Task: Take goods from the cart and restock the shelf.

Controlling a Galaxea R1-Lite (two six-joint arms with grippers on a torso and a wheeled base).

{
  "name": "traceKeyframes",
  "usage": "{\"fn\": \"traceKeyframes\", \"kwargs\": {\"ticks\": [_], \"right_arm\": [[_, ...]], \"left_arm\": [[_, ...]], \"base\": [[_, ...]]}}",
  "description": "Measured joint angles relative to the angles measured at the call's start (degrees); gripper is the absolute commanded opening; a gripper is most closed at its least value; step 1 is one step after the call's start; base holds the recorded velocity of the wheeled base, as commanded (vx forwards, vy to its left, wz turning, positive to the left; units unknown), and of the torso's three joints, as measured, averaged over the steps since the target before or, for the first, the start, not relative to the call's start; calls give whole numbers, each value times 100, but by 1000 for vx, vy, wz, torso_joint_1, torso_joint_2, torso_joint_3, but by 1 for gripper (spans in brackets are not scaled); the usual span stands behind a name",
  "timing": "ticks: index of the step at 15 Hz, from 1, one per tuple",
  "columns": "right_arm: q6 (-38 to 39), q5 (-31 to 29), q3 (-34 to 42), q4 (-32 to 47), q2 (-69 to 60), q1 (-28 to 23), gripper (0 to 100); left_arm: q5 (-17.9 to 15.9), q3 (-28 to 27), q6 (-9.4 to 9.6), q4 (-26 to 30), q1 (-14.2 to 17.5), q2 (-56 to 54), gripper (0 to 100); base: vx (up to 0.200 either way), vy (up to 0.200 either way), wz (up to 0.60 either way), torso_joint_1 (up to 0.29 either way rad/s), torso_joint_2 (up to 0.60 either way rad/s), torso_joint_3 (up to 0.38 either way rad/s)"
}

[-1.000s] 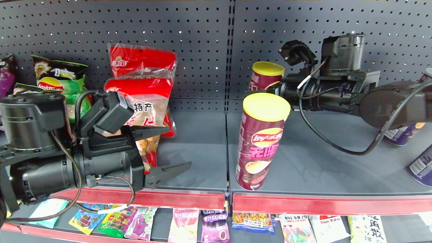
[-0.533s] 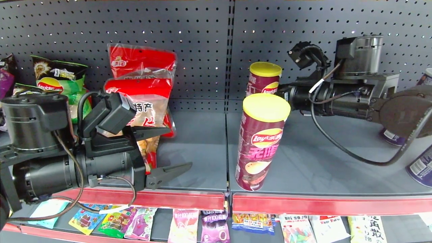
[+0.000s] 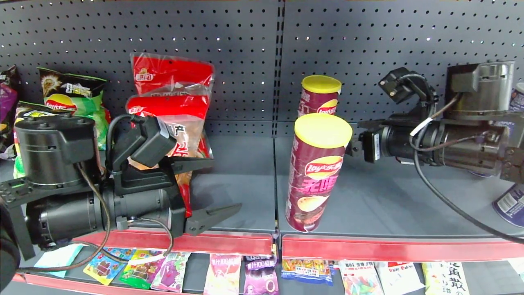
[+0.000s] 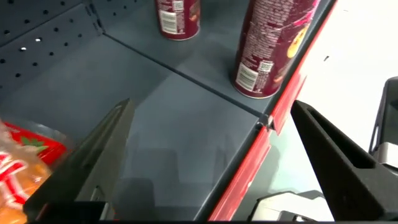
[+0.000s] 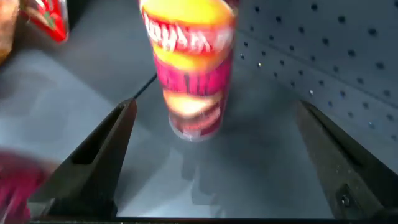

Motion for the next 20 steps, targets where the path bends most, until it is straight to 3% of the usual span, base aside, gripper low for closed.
{"fn": "traceKeyframes", "kwargs": {"ticks": [7, 11, 20], "right_arm": [[9, 20, 1670, 15, -1598, -7, 100], [9, 22, 2230, 17, -2422, -38, 100], [18, 22, 2525, 17, -3279, -472, 100]], "left_arm": [[108, -166, -2, 0, -256, 276, 100], [224, -312, 5, -11, -501, 566, 100], [256, -745, 238, -9, -706, 1406, 100]], "base": [[0, 0, 0, 0, 0, 0], [0, 0, 0, 0, 0, 0], [0, 0, 0, 0, 0, 0]]}}
